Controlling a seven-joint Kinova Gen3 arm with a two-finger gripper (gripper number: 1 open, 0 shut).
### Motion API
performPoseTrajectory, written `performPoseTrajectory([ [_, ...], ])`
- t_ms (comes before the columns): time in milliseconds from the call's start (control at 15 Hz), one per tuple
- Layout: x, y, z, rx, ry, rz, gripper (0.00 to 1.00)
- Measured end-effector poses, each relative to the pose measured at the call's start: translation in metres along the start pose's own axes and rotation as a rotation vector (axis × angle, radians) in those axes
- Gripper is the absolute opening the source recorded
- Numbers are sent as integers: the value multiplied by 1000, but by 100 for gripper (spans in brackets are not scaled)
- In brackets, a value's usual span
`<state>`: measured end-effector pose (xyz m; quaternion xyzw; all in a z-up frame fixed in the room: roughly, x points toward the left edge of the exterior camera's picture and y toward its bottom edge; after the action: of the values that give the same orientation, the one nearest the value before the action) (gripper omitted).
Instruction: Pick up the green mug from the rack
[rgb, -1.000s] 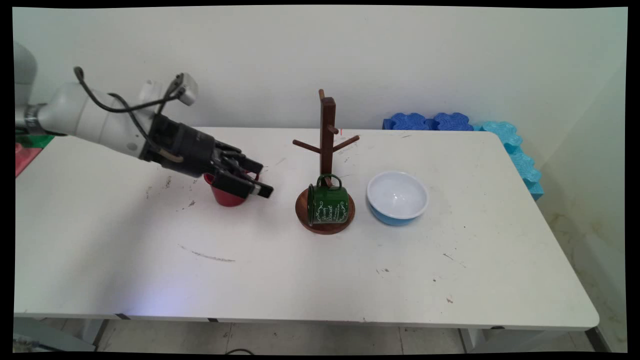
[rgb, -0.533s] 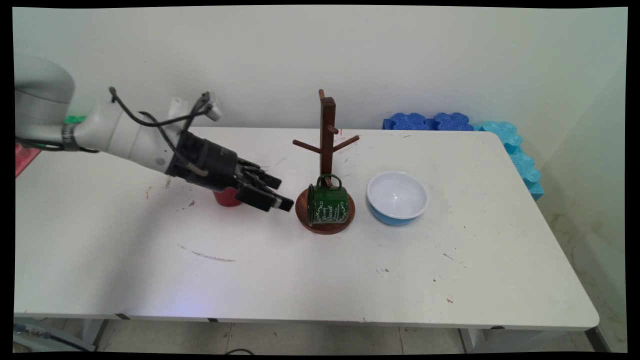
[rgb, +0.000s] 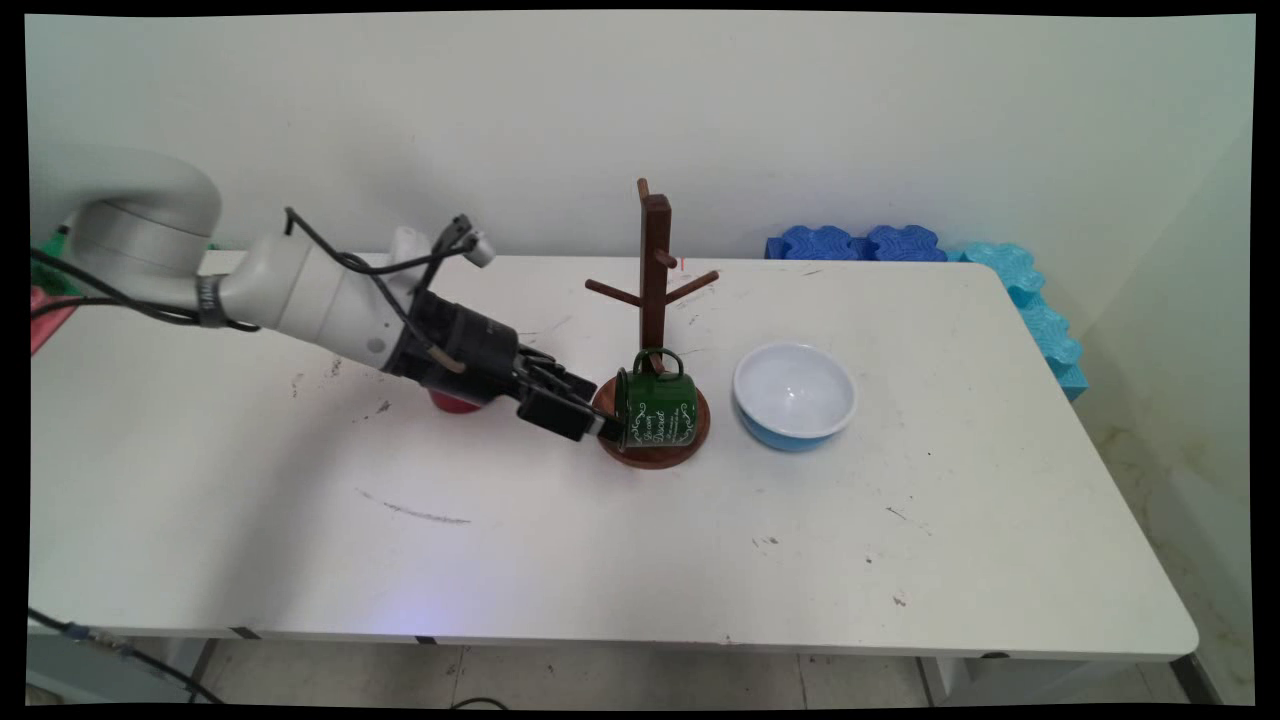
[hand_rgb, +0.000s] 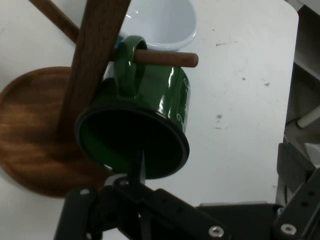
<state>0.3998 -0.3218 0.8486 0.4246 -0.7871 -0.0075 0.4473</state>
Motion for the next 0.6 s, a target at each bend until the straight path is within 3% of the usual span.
performPoseTrajectory([
  [600,-1,-4,38,-25,-9,-43,100],
])
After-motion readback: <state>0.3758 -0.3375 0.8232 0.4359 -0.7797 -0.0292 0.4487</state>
